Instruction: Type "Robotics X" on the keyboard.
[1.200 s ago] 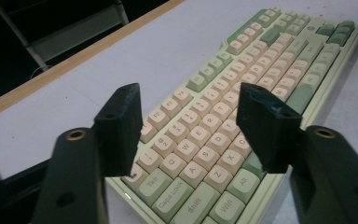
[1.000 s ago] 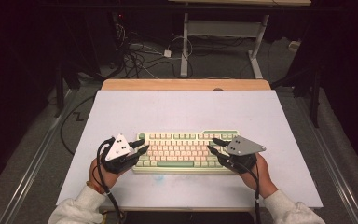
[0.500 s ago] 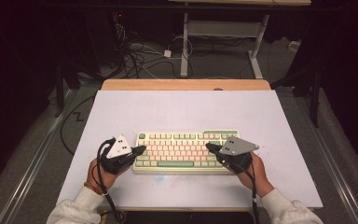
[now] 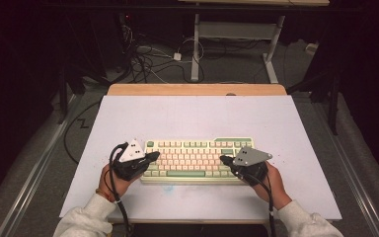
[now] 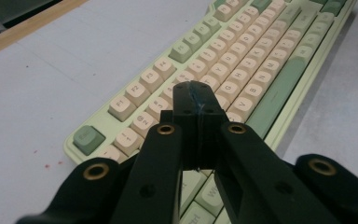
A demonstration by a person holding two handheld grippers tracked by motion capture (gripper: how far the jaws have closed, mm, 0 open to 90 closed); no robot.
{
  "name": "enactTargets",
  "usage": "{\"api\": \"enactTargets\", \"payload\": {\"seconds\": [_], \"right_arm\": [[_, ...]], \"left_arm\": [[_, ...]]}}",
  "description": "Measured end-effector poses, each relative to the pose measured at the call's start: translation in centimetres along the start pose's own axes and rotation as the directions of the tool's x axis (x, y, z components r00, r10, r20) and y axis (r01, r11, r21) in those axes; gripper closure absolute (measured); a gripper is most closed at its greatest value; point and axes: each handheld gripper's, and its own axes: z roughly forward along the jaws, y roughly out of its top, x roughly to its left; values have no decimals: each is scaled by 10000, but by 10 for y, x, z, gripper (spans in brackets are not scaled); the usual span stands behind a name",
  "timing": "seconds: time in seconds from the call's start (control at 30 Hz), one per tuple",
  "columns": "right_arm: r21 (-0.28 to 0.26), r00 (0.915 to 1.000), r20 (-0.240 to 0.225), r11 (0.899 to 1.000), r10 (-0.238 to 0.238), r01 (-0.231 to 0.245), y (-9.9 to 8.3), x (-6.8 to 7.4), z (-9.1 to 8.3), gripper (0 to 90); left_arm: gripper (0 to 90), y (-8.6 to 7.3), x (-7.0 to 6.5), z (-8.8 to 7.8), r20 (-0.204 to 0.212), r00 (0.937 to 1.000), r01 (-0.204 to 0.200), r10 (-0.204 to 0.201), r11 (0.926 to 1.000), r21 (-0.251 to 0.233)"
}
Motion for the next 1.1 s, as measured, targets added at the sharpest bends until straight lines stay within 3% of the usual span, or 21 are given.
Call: {"api": "enactTargets", "payload": {"seconds": [0.23,0.33,0.4,0.57,1.1], "right_arm": [[850,9999,-92,9964,70,-62,-15,-3,8,900],[1119,9999,-115,9937,92,-79,-20,-5,12,900],[1306,9998,-63,9913,177,-167,-24,-6,15,900],[1583,9997,-83,9871,241,-225,-27,-9,18,900],[1528,9997,10,9880,248,-246,-28,-7,18,900]], "left_arm": [[880,7,-2,10,244,9997,2,-2,10000,-2],[880,11,-5,17,245,9996,-142,138,9998,164],[879,16,-9,25,442,9983,-409,384,9975,574],[879,20,-10,32,454,9982,-427,395,9966,702],[879,30,-8,56,553,9978,-439,364,9891,1402]]}}
